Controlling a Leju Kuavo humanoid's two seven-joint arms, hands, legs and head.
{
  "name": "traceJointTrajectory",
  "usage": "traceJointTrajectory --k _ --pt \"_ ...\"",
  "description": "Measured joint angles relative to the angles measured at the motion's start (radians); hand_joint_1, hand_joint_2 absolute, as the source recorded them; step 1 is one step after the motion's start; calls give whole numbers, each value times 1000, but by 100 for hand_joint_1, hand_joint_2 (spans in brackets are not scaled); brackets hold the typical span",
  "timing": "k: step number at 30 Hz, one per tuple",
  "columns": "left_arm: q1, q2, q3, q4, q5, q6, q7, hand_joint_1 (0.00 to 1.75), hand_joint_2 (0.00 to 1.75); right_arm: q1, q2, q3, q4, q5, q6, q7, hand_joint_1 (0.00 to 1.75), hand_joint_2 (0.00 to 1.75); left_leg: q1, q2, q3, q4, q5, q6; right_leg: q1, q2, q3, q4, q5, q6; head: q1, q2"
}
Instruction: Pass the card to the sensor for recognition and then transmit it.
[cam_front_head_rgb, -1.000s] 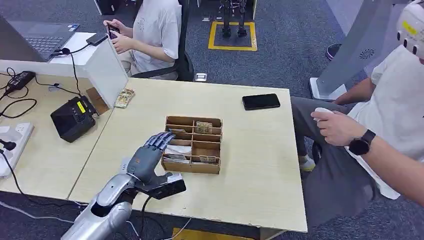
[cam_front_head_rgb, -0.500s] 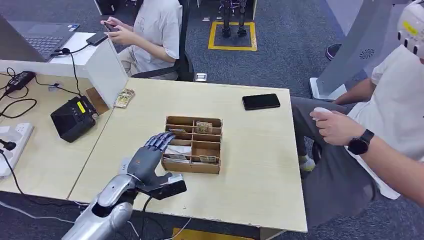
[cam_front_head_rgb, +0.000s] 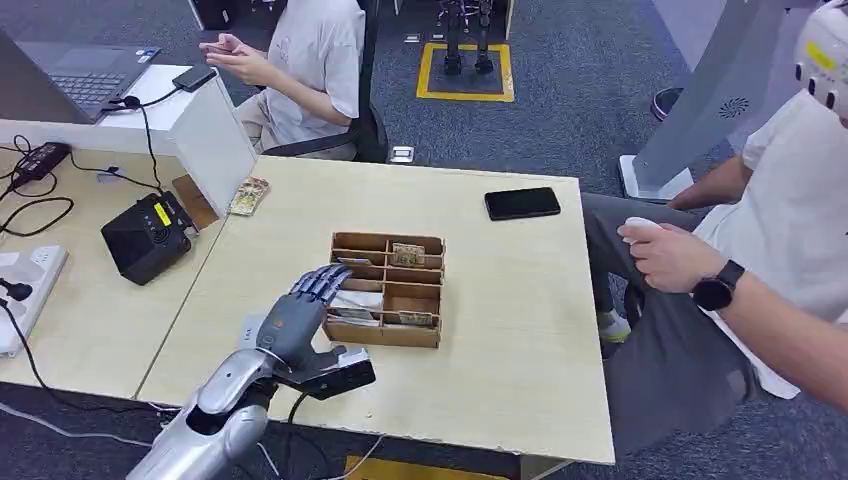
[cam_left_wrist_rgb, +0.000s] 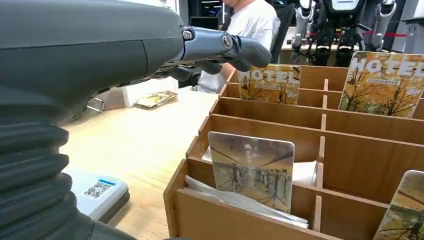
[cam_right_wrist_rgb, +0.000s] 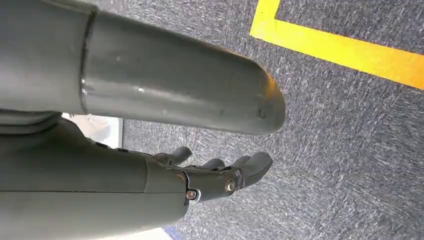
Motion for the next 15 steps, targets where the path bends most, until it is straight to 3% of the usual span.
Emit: traceJointTrajectory --k 15 --pt "0 -9 0 10 0 0 2 0 175 0 0 0 0 0 0 0 0 0 0 0 0 0 0 0 0 0 0 0 0 0 0 0"
